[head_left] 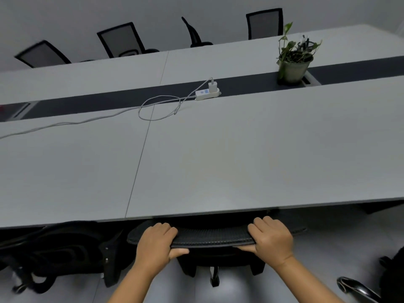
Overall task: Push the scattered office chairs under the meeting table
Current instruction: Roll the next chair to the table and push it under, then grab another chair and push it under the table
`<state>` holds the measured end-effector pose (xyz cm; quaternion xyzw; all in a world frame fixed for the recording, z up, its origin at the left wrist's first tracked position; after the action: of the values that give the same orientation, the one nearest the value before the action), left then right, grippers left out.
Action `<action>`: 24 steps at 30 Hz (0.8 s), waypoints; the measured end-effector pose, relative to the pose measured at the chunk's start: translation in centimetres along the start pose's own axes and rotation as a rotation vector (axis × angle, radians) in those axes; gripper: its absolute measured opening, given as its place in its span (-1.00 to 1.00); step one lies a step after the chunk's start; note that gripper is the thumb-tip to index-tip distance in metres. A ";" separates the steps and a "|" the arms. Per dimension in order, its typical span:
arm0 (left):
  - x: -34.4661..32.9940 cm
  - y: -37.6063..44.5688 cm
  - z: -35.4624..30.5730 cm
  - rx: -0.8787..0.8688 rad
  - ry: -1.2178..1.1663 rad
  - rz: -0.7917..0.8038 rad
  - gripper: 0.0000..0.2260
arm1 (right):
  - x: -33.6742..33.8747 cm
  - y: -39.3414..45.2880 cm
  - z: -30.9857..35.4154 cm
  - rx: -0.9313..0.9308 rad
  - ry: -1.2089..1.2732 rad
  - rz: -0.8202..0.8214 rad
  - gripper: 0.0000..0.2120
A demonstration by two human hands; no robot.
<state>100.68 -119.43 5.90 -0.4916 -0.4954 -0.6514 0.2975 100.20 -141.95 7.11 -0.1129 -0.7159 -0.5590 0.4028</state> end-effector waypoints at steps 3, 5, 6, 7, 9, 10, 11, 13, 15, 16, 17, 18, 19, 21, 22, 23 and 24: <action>-0.3 0.0 -0.2 0.009 0.016 -0.010 -0.32 | -0.1 -0.1 -0.4 -0.019 -0.006 -0.013 -0.35; -0.4 0.1 -0.3 0.008 0.012 -0.007 -0.32 | 0.1 0.0 -0.4 -0.017 -0.006 -0.024 -0.34; -0.3 0.1 -0.3 0.006 0.020 -0.006 -0.32 | 0.2 0.1 -0.4 -0.019 -0.001 -0.024 -0.34; -0.2 0.2 -0.3 0.005 0.021 0.000 -0.32 | 0.2 0.2 -0.4 -0.021 0.004 -0.020 -0.34; 0.2 0.2 -0.5 -0.009 -0.004 0.013 -0.32 | 0.1 0.3 -0.4 -0.027 0.001 0.007 -0.34; 0.4 0.2 -0.6 -0.019 -0.016 0.017 -0.32 | 0.1 0.2 -0.5 -0.029 -0.006 0.031 -0.34; 0.5 0.2 -0.8 -0.027 -0.031 0.034 -0.32 | 0.1 0.3 -0.5 -0.031 -0.019 0.059 -0.34; 0.7 0.3 -1.3 -0.042 -0.056 0.083 -0.32 | -0.2 0.1 -0.7 -0.060 -0.035 0.138 -0.36; 1.1 0.1 -2.0 -0.044 -0.092 0.125 -0.32 | 0.0 0.0 -1.1 -0.166 -0.025 0.210 -0.40; 1.2 -0.2 -2.4 -0.041 -0.136 0.140 -0.36 | 0.5 -0.5 -1.1 -0.250 -0.019 0.223 -0.43; 1.5 -0.7 -2.8 -0.037 -0.202 0.137 -0.45 | 1.3 -1.3 -0.9 -0.356 -0.017 0.223 -0.46; 2.0 -1.1 -3.6 -0.056 -0.271 0.103 -0.56 | 2.2 -2.3 -0.4 -0.474 -0.014 0.217 -0.47; 2.4 -1.8 -4.6 -0.105 -0.341 0.078 -0.64 | 3.3 -3.8 0.4 -0.597 0.002 0.213 -0.48; 2.8 -3.6 -7.5 -0.266 -0.493 0.065 -0.70 | 5.5 -7.9 2.8 -0.819 0.039 0.210 -0.49; 2.7 -4.9 -9.1 -0.344 -0.580 0.098 -0.72 | 6.5 -10.4 4.5 -0.908 0.053 0.241 -0.48; 2.5 -6.4 -10.7 -0.396 -0.662 0.157 -0.74 | 7.6 -12.8 6.3 -0.993 0.079 0.270 -0.46; 2.1 -8.0 -12.3 -0.420 -0.747 0.241 -0.75 | 8.8 -15.6 8.1 -1.103 0.145 0.277 -0.43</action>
<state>88.76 -128.07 4.73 -0.7973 -0.3648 -0.4764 0.0657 81.29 -142.73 1.85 -0.3604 -0.2674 -0.7982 0.4018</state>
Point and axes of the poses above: each hand's wrist, its own y-axis towards the middle knuckle, its own x-axis out of the back of the hand, z = x × y, the point moved 8 cm from there along y, towards the middle knuckle, and after that the axes turned 2 degrees about -z, right-handed, at the moved point
